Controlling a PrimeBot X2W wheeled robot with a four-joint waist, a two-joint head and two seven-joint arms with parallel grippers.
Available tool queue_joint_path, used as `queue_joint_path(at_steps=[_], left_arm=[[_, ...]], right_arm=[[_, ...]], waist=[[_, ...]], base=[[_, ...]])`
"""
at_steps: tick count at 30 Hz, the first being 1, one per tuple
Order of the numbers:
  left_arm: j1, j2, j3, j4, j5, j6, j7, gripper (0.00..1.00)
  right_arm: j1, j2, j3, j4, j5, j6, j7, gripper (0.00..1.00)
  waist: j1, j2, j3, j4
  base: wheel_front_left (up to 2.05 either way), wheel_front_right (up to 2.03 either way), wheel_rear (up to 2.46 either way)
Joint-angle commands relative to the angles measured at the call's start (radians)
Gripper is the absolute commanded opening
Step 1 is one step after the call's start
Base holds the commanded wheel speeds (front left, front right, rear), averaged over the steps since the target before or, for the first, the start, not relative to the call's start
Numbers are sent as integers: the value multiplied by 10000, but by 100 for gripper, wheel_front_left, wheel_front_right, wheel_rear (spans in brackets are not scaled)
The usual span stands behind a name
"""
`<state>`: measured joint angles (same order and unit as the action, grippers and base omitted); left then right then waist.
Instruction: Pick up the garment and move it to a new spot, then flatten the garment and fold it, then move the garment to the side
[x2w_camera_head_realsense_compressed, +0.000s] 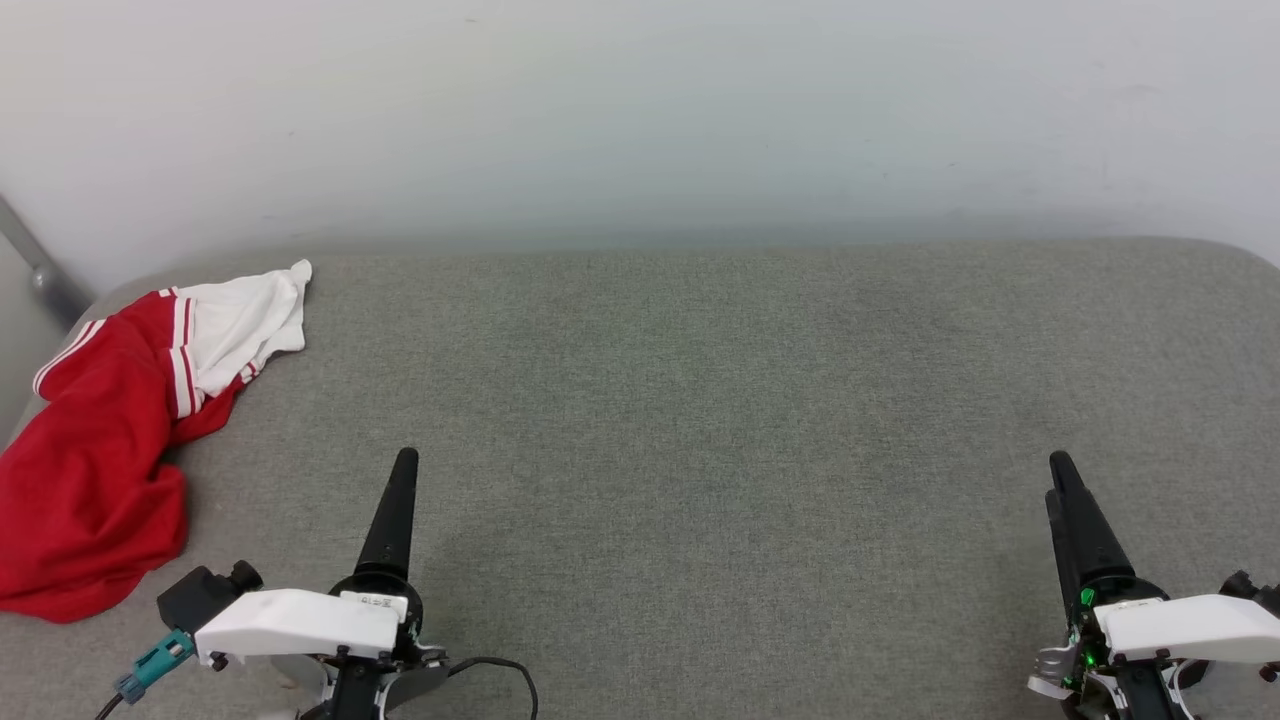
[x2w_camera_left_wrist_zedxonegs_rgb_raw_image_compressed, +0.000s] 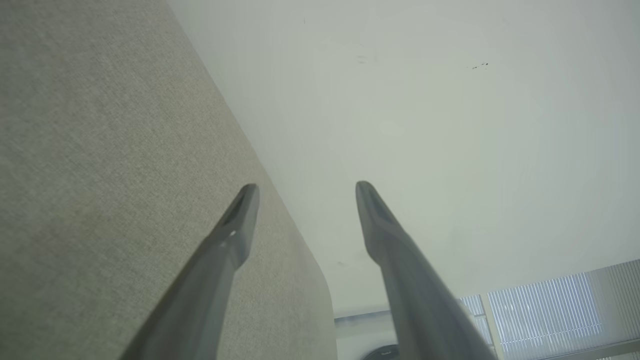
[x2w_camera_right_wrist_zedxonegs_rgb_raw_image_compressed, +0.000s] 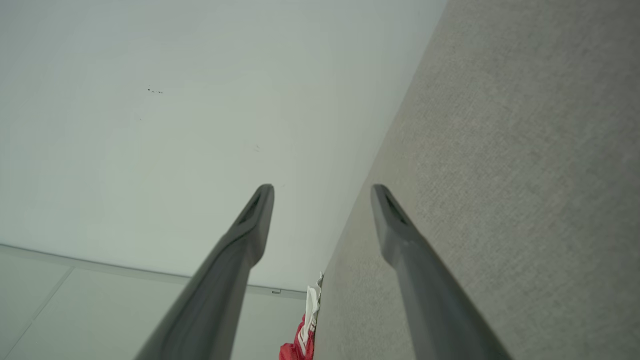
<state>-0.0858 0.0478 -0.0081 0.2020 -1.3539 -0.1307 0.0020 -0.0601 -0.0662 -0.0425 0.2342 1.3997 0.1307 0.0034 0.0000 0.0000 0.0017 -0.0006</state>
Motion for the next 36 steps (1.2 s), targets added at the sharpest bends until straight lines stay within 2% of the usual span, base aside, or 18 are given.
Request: queue_joint_path(at_steps=[1, 14, 23, 36], left_arm=[[-277, 29, -191, -259, 669, -2, -137, 100], [-174, 35, -488, -412, 3283, -1, -587, 100], [-150, 31, -566, -428, 5506, 114, -922, 100], [-235, 62, -872, -365, 7495, 361, -1282, 100]], right_arm=[[-151, -63, -34, -241, -554, 1, -138, 100], [1, 76, 27, -562, -2912, 1, -467, 100], [71, 93, 62, -788, -5328, 1, -428, 100], [204, 138, 48, -1069, -7540, 0, -198, 100]], waist=[[0, 0, -8, 7], [0, 0, -56, -33], [0, 0, -72, -47], [0, 0, -86, -23]], base=[[0, 0, 0], [0, 0, 0], [0, 0, 0], [0, 0, 0]])
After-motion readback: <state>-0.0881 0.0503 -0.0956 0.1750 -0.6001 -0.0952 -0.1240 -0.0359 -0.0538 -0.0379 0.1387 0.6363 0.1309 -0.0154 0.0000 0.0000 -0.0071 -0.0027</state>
